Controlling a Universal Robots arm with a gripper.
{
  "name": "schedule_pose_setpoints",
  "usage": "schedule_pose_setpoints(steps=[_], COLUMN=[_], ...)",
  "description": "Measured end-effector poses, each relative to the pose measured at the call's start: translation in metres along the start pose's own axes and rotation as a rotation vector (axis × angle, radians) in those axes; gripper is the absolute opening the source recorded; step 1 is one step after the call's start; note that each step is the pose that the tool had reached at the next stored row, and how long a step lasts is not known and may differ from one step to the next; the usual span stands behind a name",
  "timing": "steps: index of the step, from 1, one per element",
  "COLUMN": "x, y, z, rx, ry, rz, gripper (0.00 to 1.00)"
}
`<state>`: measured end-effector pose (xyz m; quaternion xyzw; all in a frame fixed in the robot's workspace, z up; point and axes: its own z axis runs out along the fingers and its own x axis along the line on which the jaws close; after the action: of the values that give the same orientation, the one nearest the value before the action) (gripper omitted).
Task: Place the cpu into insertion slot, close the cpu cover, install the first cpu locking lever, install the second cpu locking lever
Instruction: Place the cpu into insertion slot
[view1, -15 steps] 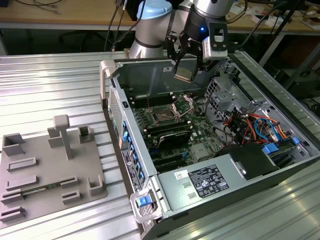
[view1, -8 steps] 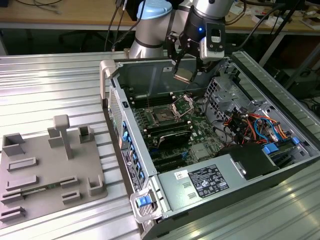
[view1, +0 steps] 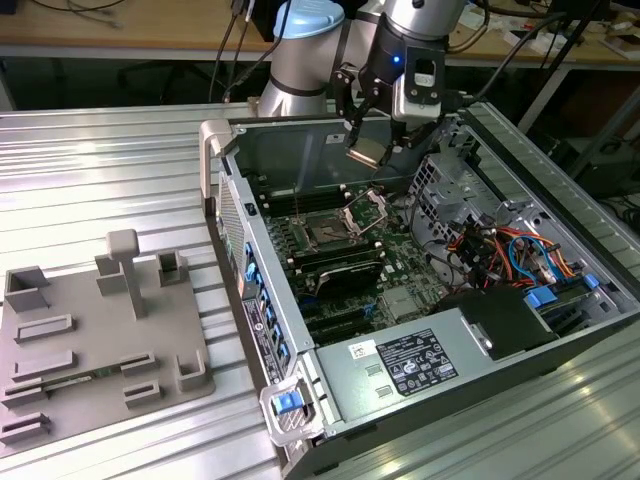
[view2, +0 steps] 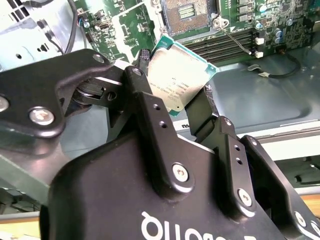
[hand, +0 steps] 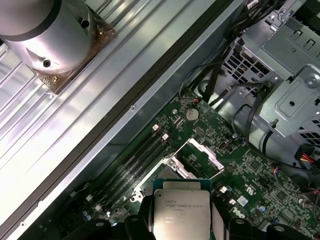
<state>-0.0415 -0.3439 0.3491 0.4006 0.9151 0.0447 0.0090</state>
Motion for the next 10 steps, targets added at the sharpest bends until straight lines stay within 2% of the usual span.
schedule_pose_setpoints(steps=[10], x=[0.0008], y=[-0.0010], z=[0.0008], rx=[-0.0009], ry=[-0.0044], rz=[0.050], gripper=[0.55])
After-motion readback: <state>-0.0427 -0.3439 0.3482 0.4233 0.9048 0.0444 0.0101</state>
